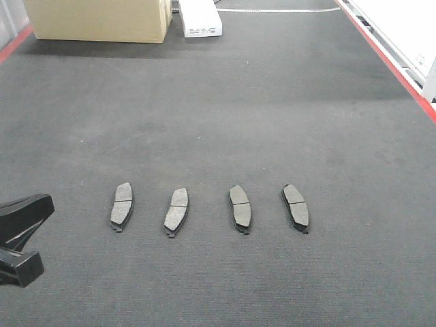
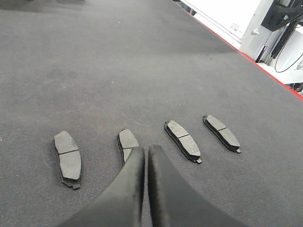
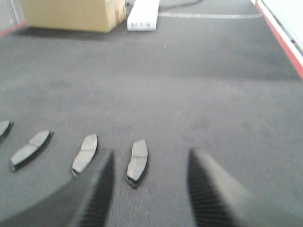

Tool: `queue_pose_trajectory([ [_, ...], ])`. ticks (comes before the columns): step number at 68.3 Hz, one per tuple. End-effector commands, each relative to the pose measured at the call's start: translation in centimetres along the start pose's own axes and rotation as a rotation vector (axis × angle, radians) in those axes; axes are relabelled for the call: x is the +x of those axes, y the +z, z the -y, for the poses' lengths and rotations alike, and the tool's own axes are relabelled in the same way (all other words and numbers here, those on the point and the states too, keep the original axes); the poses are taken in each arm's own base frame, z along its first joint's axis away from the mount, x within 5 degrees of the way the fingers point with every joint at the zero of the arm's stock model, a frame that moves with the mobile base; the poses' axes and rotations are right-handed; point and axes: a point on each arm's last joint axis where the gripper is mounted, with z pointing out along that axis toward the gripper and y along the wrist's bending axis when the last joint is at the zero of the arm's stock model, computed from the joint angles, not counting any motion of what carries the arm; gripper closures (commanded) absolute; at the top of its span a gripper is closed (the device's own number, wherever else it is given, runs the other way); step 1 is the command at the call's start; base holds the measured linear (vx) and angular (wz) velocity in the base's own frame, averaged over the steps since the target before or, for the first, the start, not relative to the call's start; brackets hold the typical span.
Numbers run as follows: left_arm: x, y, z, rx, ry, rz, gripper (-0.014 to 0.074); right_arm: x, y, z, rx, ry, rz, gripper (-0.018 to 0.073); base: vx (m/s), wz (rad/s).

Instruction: Move and align brake pads A on conveyor

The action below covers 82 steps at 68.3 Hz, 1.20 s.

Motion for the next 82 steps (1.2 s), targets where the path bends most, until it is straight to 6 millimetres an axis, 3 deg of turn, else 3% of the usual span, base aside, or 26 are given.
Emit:
queue_pose_trajectory([
  [1, -1.14, -0.24, 0.61, 0.048, 0.000, 0.067, 0.0603, -1.44, -0.39, -0.13, -0.016, -0.017, 0.102, 0.0365, 0.00, 0.00],
  [14, -1.14, -0.24, 0.61, 0.048, 0.000, 0.067, 0.0603, -1.45, -0.39, -0.14, -0.017, -0.016, 0.103, 0.0575, 0.00, 0.00],
  [82, -1.14, -0.24, 0.61, 0.048, 0.000, 0.067, 0.0603, -1.44, -0.39, -0.14, -0.017, -0.014, 0.101, 0.0569, 0.00, 0.00],
])
